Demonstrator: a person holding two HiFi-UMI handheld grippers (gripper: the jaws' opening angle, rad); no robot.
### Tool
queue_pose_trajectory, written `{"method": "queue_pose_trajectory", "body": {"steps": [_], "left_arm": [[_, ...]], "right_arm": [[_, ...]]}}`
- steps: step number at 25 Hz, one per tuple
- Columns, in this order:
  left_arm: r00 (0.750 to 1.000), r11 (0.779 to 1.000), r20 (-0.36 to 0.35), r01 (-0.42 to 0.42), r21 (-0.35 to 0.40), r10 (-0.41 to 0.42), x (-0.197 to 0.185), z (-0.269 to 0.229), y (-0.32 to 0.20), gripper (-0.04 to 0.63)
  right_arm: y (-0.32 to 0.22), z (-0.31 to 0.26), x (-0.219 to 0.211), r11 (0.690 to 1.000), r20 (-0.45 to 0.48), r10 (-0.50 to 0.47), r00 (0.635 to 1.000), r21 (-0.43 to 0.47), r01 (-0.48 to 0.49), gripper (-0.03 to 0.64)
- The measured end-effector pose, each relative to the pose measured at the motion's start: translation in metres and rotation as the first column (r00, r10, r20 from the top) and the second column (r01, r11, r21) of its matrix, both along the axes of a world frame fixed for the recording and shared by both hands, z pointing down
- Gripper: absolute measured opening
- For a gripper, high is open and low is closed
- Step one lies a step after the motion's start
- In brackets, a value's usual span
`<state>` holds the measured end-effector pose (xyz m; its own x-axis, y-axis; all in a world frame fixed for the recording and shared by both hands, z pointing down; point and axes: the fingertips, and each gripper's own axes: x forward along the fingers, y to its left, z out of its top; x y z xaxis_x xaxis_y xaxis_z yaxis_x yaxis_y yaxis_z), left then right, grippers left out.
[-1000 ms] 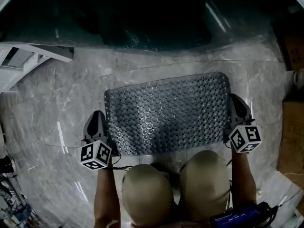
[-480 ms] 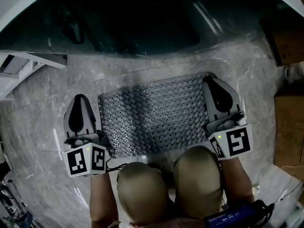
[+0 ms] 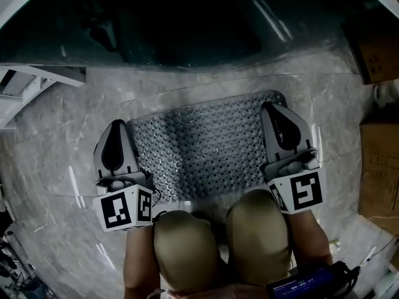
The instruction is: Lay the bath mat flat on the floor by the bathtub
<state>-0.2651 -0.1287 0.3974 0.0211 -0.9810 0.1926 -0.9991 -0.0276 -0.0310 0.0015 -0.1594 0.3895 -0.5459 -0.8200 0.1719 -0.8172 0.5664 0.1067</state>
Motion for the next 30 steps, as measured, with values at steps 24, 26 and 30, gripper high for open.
{"method": "queue_pose_trajectory", "body": {"steps": [24, 26, 30], "left_arm": [[1.000, 1.000, 0.003, -0.020, -0.005, 0.020, 0.0078, 0.0043, -0.0012, 0.040], [1.000, 1.000, -0.001, -0.024, -0.003, 0.024, 0.0071, 0.0007, 0.0003, 0.040], [1.000, 1.000, -0.001, -0.025, -0.003, 0.025, 0.0070, -0.0002, 0.0005, 0.040]], "right_arm": [[0.0012, -0.0005, -0.0039, 1.000, 0.006, -0.016, 1.000, 0.026, 0.016, 0.018], [0.0034, -0.0049, -0.0042, 1.000, 0.002, -0.013, 1.000, 0.028, 0.012, 0.017], [0.0039, -0.0057, -0.0035, 1.000, -0.001, -0.009, 1.000, 0.026, 0.009, 0.018]]}}
